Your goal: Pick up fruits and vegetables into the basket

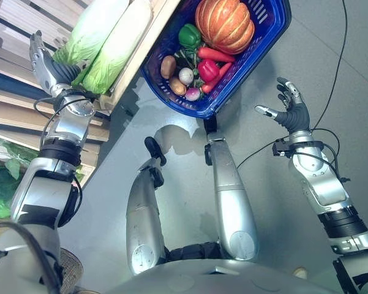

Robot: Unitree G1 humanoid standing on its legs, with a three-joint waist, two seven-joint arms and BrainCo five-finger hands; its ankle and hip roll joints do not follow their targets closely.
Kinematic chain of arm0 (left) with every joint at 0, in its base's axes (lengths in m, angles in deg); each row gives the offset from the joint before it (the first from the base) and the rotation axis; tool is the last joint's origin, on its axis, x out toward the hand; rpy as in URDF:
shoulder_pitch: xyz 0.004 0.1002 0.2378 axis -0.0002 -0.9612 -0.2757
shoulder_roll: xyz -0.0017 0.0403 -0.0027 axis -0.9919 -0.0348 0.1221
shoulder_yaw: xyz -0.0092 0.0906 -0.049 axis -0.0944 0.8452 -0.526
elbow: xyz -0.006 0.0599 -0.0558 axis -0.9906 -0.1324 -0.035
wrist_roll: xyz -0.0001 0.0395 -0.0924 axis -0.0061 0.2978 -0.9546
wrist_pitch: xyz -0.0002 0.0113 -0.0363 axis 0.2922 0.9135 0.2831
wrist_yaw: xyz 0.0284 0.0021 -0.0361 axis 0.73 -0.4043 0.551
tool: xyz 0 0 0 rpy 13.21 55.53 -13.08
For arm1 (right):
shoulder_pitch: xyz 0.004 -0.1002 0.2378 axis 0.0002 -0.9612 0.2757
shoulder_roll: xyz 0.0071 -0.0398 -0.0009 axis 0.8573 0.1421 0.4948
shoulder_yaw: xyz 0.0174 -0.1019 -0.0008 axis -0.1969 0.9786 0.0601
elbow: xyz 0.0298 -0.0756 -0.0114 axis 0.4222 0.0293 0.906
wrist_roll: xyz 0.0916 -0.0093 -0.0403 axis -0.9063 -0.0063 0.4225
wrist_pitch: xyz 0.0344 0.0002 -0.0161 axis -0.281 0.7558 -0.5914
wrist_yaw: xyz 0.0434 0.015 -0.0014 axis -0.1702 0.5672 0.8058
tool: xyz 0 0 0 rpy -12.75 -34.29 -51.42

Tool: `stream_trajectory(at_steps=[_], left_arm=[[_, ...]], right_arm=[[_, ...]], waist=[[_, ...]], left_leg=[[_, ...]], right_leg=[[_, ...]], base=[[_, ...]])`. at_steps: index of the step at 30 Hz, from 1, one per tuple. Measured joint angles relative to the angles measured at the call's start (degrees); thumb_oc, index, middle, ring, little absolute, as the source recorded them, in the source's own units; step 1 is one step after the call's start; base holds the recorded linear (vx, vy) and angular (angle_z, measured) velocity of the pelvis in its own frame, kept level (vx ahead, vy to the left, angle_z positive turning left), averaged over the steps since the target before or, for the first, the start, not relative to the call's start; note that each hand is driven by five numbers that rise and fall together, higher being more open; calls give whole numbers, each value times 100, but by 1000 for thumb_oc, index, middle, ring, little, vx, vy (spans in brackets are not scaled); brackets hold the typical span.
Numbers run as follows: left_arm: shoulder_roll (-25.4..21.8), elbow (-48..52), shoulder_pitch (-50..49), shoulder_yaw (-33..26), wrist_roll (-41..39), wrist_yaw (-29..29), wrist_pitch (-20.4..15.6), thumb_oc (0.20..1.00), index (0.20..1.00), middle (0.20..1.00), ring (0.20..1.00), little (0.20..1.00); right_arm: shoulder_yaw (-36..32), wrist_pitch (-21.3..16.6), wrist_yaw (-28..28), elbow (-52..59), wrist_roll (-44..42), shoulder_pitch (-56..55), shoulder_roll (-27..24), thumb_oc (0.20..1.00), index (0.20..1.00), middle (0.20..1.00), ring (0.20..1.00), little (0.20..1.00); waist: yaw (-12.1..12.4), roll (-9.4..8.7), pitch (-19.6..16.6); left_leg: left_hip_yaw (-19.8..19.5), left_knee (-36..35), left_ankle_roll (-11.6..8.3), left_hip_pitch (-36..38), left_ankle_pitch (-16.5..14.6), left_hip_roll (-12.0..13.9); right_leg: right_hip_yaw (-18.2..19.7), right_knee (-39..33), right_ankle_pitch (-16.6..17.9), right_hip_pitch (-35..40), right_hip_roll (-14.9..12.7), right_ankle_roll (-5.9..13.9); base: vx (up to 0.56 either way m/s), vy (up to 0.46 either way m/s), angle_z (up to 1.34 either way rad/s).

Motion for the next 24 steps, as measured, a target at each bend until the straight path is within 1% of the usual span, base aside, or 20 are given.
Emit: stream_trajectory(at_steps=[4,7,12,18,24], left_arm=[[-133,-126,21,11,21,-176,172,1000,1000,1000,1000,1000],[-165,-299,58,35,29,-350,171,1000,1000,1000,1000,1000],[-176,-639,219,98,24,-537,183,1000,1000,1000,1000,1000],[-397,-789,288,231,25,-588,283,1000,1000,1000,1000,1000],[-408,-967,489,264,28,-583,296,1000,1000,1000,1000,1000]], right_arm=[[3,-5,-1,0,-3,12,0,1000,1000,1000,1000,1000],[35,-5,3,-33,-3,19,2,1000,1000,1000,1000,1000],[32,-107,3,-55,-21,22,-5,1000,1000,1000,1000,1000],[29,-221,1,-277,-219,56,-12,1000,1000,1000,1000,1000],[31,-337,4,-340,-224,55,-25,1000,1000,1000,1000,1000]], waist=[[-15,0,0],[-16,2,1],[-41,2,1],[-100,2,1],[-103,8,4]], left_leg=[[1,22,1,-169,-6,-1],[-34,140,-10,-300,-77,-1],[8,207,20,-310,-155,-20],[85,221,23,-463,-158,-15],[107,201,18,-511,-165,-24]], right_leg=[[11,9,4,-168,1,0],[29,108,25,-287,7,-35],[104,87,31,-308,3,-10],[188,93,31,-525,2,-1],[235,88,31,-608,4,-1]], base=[[9,79,-1],[18,77,-4],[12,80,-6],[8,72,-5],[3,65,-2]])
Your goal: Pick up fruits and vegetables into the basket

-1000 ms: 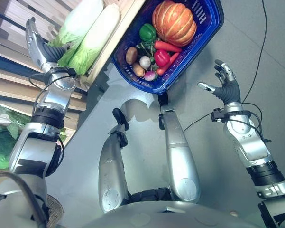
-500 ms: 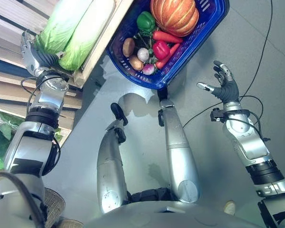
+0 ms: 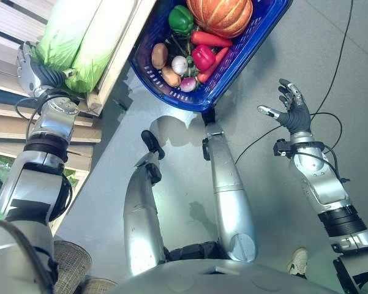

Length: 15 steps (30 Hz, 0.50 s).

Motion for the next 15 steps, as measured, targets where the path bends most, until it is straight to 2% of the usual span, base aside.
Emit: stream_trajectory(at_steps=[11,15], left_arm=[[-30,-212,625,487,3,57,96,1000,1000,1000,1000,1000],[-66,-385,751,590,-1,-83,105,1000,1000,1000,1000,1000]], right_arm=[[68,-212,0,-175,-12,25,-2,1000,1000,1000,1000,1000],[165,-264,8,-250,-22,57,-2,1000,1000,1000,1000,1000]], waist=[[-58,18,9],[-66,18,9]], left_leg=[[3,-29,15,-126,-10,-78],[56,-46,16,-125,-10,-86]], right_leg=[[92,-10,30,-177,-21,44],[139,-6,33,-221,-16,49]], base=[[9,31,-1],[24,39,-3]])
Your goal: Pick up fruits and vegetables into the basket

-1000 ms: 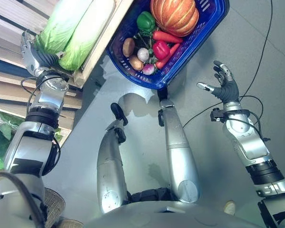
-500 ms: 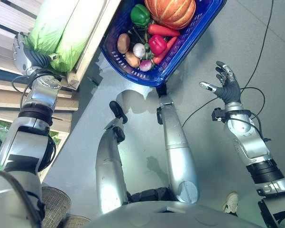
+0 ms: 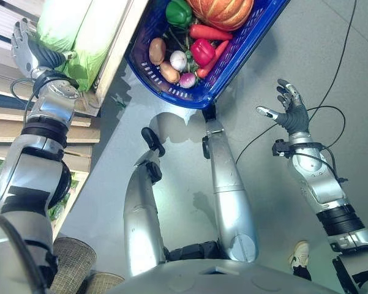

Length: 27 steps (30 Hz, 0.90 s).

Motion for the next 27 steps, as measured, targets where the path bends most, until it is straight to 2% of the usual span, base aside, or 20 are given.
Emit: stream_trajectory(at_steps=[10,15,16,17,18,24,27], left_arm=[[-174,-560,297,417,-229,-740,197,1000,1000,1000,1000,1000],[-285,-773,446,516,-282,-1153,256,1000,1000,1000,1000,1000],[-286,-890,481,516,-283,-1223,242,595,595,595,595,595],[-289,-959,492,516,-307,-1304,239,460,460,460,460,460],[-301,-975,503,517,-397,-1325,236,200,200,200,200,200],[-318,-967,501,515,-568,-1404,201,200,200,200,200,200],[-339,-970,471,490,-891,-1659,122,200,200,200,200,200]], right_arm=[[5,-183,114,-225,-192,39,-34,1000,1000,1000,1000,1000],[2,-186,167,-247,-197,68,-221,1000,1000,1000,1000,1000],[-3,-186,215,-315,-200,83,-239,1000,1000,1000,1000,1000],[-2,-186,223,-338,-202,80,-243,1000,1000,1000,1000,1000],[-2,-186,227,-334,-212,81,-247,1000,1000,1000,1000,1000],[-4,-191,255,-322,-243,81,-320,1000,1000,1000,1000,1000],[-13,-191,256,-292,-243,81,-327,1000,1000,1000,1000,1000]], waist=[[-117,14,1],[-123,28,-4],[-139,31,-5],[-157,33,-6],[-174,33,-6],[-191,43,-12],[-201,44,-12]], left_leg=[[110,-75,20,70,8,-39],[193,-80,38,57,5,-83],[197,-84,38,56,3,-81],[196,-84,38,55,2,-79],[195,-82,38,53,2,-77],[186,-76,36,47,3,-74],[176,-67,35,43,5,-76]], right_leg=[[151,-7,14,-55,11,62],[240,-13,94,-159,-18,83],[240,-19,103,-161,-18,78],[239,-19,102,-162,-15,74],[240,-19,104,-164,-12,66],[241,-20,114,-170,-5,60],[233,-28,125,-168,-8,73]], base=[[17,37,-4],[19,26,-8],[9,7,-6],[9,6,-4],[0,0,0],[0,0,0],[0,0,0]])
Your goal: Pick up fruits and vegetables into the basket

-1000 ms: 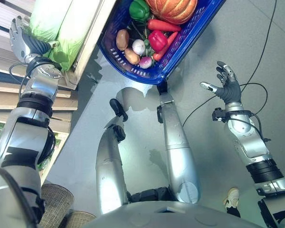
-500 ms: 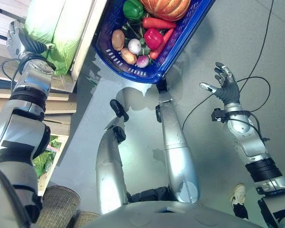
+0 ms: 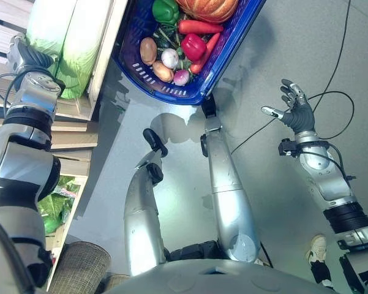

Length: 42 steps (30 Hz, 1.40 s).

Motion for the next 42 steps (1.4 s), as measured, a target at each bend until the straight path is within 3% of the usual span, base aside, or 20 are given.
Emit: stream_trajectory(at_steps=[6,13,19,25,30,37,42], left_arm=[[-14,22,-63,-53,-248,-183,-145,200,200,200,200,200],[154,304,-563,-582,-749,-210,-217,200,200,200,200,200],[383,1051,-1432,-1214,-1046,19,-863,200,200,200,200,200],[714,2416,-2587,-1639,-1089,369,-1516,200,200,200,200,200],[854,3538,-3378,-1787,-250,749,-2026,200,200,200,200,200],[883,5201,-4165,-2007,856,897,-2276,200,200,200,200,200],[897,5798,-4279,-2039,1822,1028,-2414,200,200,200,200,200]], right_arm=[[-39,13,3,165,0,3,0,1000,1000,1000,1000,1000],[-49,18,3,296,1,-18,3,1000,1000,1000,1000,1000],[-206,16,5,716,64,-178,32,1000,1000,1000,1000,1000],[-379,12,180,1315,445,-489,97,1000,1000,1000,1000,1000],[-498,13,708,1723,551,-430,94,1000,1000,1000,1000,1000],[-510,123,1441,1995,-3,-305,153,1000,1000,1000,1000,1000],[-326,498,1800,2137,-492,263,639,1000,1000,1000,1000,1000]], waist=[[35,3,2],[18,12,7],[100,19,10],[316,74,38],[633,88,45],[989,114,64],[1229,110,65]], left_leg=[[-24,2,0,36,1,-10],[-108,-18,2,341,0,-4],[-131,-146,3,646,44,-15],[-282,-537,-56,1022,251,-34],[-457,-718,-142,1277,355,-4],[-680,-766,-154,1412,418,4],[-831,-774,-148,1422,448,9]], right_leg=[[-30,-7,24,65,-24,-33],[-147,-57,22,447,-49,-34],[-203,-99,15,745,-81,-30],[-455,-288,-27,1156,-117,-43],[-655,-309,-77,1431,-109,-124],[-959,-378,-126,1733,-150,-168],[-1125,-443,-124,1880,-178,-170]], base=[[-5,-2,1],[-29,-42,4],[-38,-75,4],[-47,-105,11],[-44,-157,10],[-69,-174,17],[-16,-159,13]])
